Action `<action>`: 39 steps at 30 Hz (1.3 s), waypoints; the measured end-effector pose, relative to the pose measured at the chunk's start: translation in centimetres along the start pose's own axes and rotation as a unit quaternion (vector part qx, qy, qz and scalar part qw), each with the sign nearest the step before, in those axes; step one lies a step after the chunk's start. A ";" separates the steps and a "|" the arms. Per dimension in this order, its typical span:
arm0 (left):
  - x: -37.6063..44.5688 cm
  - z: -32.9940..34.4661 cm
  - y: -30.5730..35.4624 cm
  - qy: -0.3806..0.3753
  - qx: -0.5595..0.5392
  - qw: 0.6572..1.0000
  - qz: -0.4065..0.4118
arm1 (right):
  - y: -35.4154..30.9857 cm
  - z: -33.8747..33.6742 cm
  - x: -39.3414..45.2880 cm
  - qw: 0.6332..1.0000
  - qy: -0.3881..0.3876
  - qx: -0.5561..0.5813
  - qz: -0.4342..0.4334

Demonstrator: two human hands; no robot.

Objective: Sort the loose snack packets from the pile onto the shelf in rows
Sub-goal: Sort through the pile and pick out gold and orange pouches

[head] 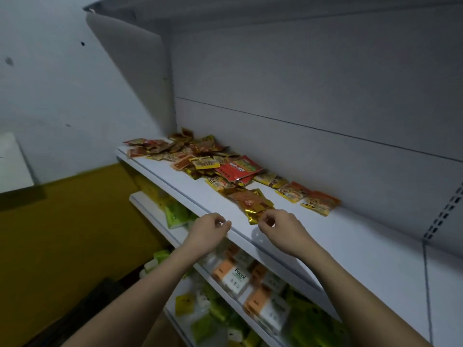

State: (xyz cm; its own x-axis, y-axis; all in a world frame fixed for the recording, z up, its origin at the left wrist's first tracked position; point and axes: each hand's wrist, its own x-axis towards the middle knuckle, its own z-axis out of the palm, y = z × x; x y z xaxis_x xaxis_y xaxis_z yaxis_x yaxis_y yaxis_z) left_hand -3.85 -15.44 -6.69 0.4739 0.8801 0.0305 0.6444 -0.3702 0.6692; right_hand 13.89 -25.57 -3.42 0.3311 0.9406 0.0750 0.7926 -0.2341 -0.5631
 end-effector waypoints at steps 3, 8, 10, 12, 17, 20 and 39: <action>3.7 0.7 -0.1 -0.005 -0.067 0.997 -0.026 | 1.4 0.9 3.7 0.999 0.039 -0.005 0.003; 9.6 1.3 0.6 -0.006 -0.148 0.985 -0.087 | 3.5 2.4 10.9 0.992 0.108 -0.060 0.016; 11.6 1.8 0.5 -0.023 -0.202 0.972 -0.116 | 4.2 3.3 12.9 0.994 0.089 -0.062 0.034; 13.7 2.3 0.1 -0.015 -0.281 0.951 -0.131 | 4.9 4.4 14.2 0.996 0.069 -0.052 0.033; 17.3 3.1 -0.5 -0.005 -0.365 0.924 -0.112 | 6.0 6.3 14.9 0.994 0.097 0.047 0.015; 18.6 3.1 -1.1 -0.029 -0.372 0.921 -0.111 | 6.1 6.3 15.4 0.988 0.108 0.096 0.047; 19.0 2.9 -4.6 -0.039 -0.445 0.895 0.020 | 7.3 5.3 14.7 0.975 0.144 0.075 0.152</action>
State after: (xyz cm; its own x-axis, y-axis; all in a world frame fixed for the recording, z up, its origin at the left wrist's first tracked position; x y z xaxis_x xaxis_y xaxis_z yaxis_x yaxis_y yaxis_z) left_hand 3.94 2.16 -11.35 0.5480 0.8356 0.0394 -0.0900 0.0120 0.9959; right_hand 21.83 -12.09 -10.84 0.6860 0.7203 0.1025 0.5592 -0.4319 -0.7076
